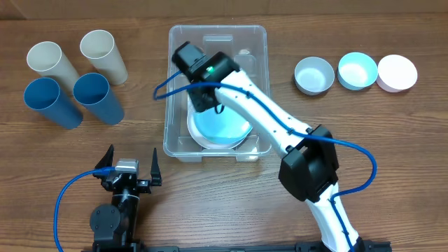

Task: Pack container
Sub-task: 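Carry the light-blue plate into the bin and lay it on the white plate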

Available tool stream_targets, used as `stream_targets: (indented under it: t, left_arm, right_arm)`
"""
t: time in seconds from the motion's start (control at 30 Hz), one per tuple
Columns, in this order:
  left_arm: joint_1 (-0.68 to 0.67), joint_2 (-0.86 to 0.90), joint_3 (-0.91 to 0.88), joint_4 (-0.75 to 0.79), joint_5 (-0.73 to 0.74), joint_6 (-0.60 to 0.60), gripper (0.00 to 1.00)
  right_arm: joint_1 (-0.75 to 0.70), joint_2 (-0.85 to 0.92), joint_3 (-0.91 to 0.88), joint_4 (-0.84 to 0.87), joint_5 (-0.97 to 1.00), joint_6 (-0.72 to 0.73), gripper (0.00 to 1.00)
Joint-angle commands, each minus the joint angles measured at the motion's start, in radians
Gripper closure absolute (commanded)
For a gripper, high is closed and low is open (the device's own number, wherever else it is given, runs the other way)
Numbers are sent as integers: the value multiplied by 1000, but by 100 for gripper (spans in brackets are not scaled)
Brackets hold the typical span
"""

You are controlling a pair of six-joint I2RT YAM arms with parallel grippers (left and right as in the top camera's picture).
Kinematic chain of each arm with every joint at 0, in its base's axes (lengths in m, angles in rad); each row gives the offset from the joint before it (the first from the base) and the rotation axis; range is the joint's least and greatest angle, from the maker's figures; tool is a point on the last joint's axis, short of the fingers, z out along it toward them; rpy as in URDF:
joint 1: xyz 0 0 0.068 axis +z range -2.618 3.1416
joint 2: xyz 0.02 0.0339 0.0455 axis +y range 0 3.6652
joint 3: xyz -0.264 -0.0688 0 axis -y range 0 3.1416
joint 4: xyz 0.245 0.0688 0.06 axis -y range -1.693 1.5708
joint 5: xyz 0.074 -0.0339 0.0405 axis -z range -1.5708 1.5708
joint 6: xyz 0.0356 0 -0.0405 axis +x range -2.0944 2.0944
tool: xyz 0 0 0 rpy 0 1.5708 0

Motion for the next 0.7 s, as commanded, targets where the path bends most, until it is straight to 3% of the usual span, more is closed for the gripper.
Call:
stream_targets:
  t: [0.0, 0.17, 0.67]
  left_arm:
    - [9, -8, -3, 0, 14, 2, 0]
    - [9, -8, -3, 0, 14, 2, 0]
    - [9, -8, -3, 0, 14, 2, 0]
  right_arm:
    - [-50, 6, -37, 37, 40, -22, 54]
    - [-88, 6, -135, 135, 10, -79, 55]
    - [-212, 6, -140, 219, 28, -149, 55]
